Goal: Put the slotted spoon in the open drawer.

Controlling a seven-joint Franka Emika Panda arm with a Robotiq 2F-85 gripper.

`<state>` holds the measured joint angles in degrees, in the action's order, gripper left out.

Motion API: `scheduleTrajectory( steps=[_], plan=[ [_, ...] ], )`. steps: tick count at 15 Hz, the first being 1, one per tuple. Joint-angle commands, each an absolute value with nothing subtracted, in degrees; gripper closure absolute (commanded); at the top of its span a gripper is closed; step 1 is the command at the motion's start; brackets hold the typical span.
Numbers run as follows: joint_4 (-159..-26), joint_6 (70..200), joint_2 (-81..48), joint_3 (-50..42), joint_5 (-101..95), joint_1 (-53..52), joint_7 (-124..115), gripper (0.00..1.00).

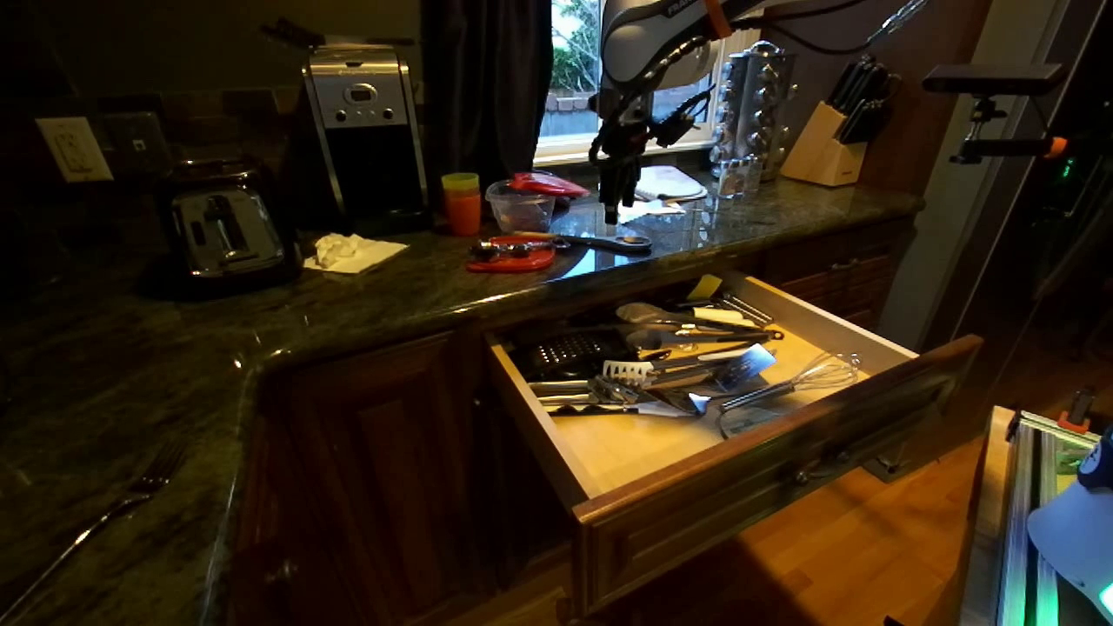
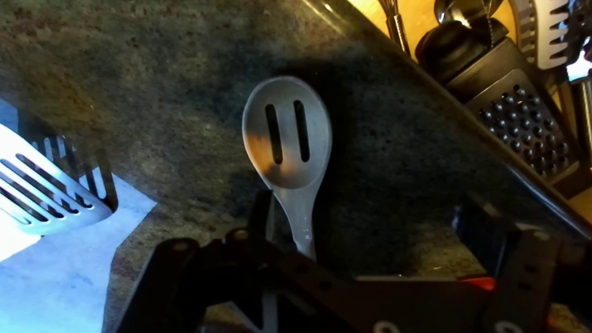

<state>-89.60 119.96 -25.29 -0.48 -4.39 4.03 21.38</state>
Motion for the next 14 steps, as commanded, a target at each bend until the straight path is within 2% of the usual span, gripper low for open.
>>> scheduleTrajectory(
  steps=[1,14],
  plan=[
    [-89.4,119.8,-25.3,-0.1,-4.6,4.4,21.3,0.00],
    [-78.8,126.3,-37.6,1.4,-4.0,6.8,28.3,0.00]
  ],
)
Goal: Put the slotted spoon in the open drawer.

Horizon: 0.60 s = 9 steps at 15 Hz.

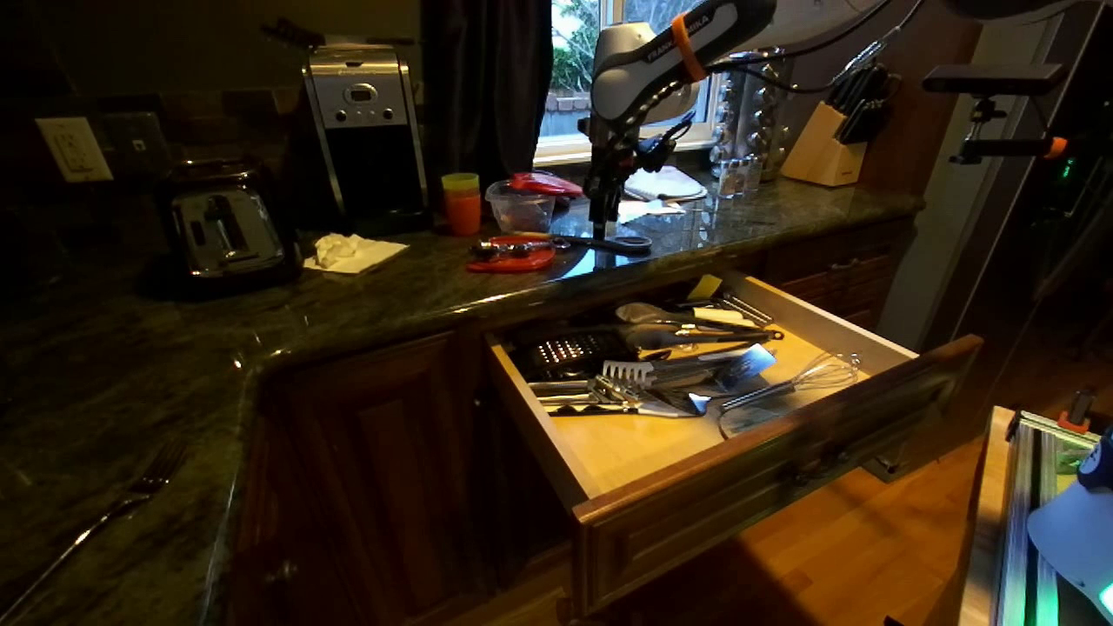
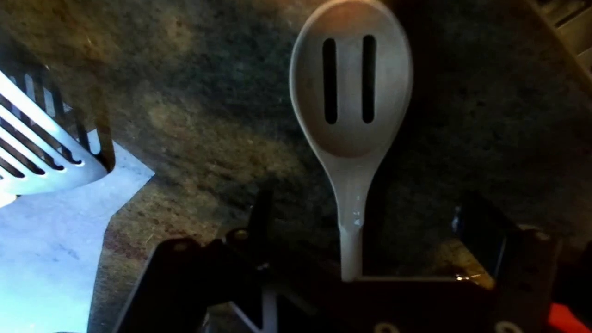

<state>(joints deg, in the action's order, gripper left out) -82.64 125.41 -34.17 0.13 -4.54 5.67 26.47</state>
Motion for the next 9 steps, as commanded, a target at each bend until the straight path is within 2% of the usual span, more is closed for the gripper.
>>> scheduleTrajectory(
  steps=[1,3,9],
  plan=[
    [-78.1,126.3,-38.4,1.7,-3.9,7.0,28.8,0.04],
    [-76.7,126.4,-39.6,2.0,-4.0,7.2,29.3,0.23],
    [-73.7,124.5,-41.5,2.3,-4.3,7.0,29.4,0.70]
  ],
)
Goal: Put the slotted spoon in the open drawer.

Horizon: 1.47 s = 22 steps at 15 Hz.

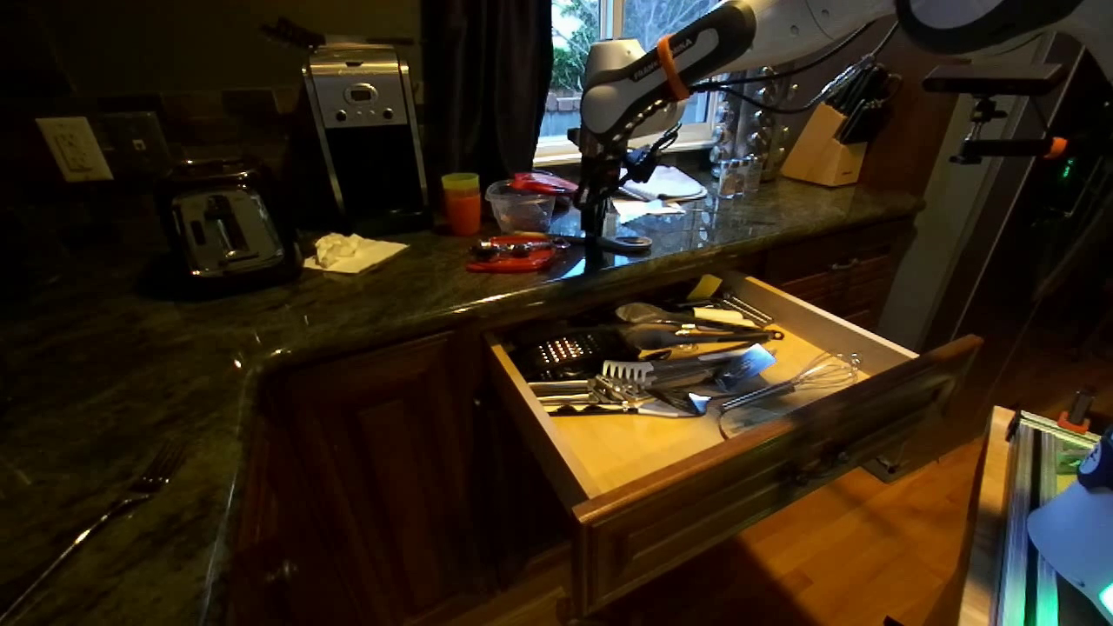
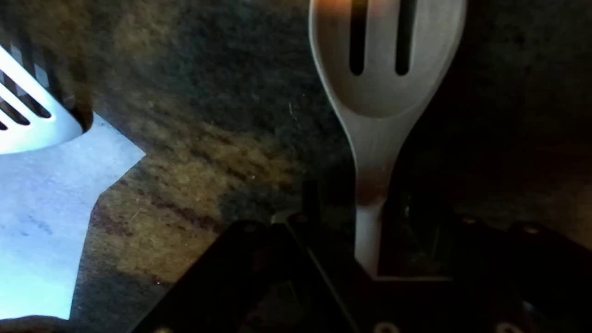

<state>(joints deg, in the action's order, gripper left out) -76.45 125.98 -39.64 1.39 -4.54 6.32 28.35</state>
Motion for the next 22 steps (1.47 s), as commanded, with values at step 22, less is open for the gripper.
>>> scheduleTrajectory(
  steps=[22],
  plan=[
    [-83.7,104.1,-28.8,2.6,-1.0,13.3,47.6,0.96]
  ],
)
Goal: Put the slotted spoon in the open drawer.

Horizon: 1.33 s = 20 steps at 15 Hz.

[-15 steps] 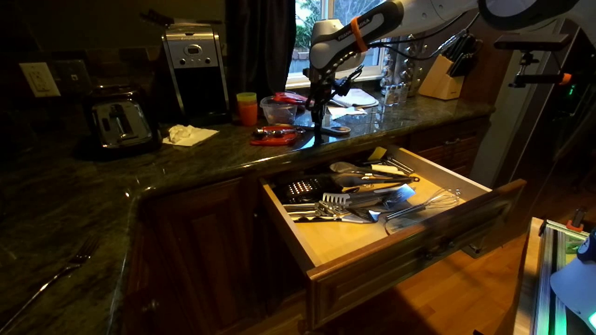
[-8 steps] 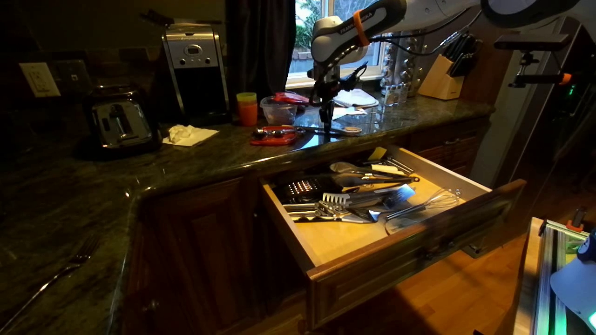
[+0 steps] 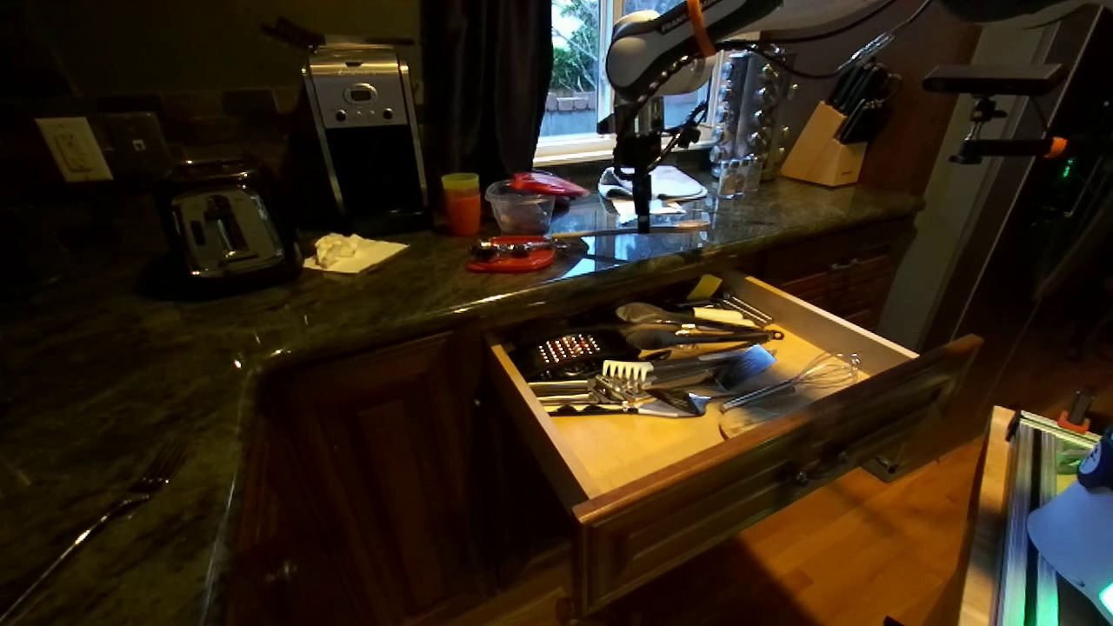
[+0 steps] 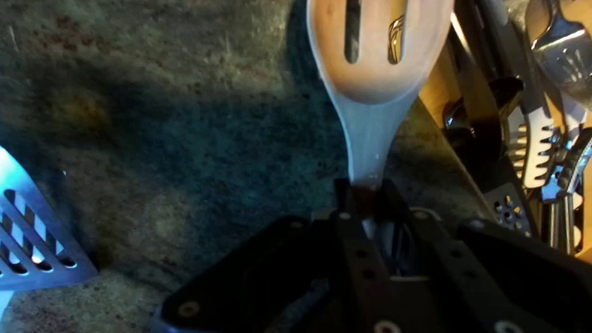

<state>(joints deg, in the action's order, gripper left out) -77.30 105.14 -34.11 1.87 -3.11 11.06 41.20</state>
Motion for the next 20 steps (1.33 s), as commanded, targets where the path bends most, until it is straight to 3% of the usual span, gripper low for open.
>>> scheduleTrajectory(
  steps=[1,10,17,18,20],
  plan=[
    [-85.4,103.6,-27.3,2.8,0.1,14.2,50.8,0.96],
    [-95.3,91.8,-17.8,1.6,5.2,15.0,77.2,0.96],
    [-99.4,81.1,-14.0,-0.9,5.1,13.6,78.2,0.96],
    [-96.3,82.3,-16.2,-0.9,4.2,12.8,77.0,0.83],
    [-97.2,81.7,-15.7,-1.4,4.2,12.9,77.3,0.83]
  ],
)
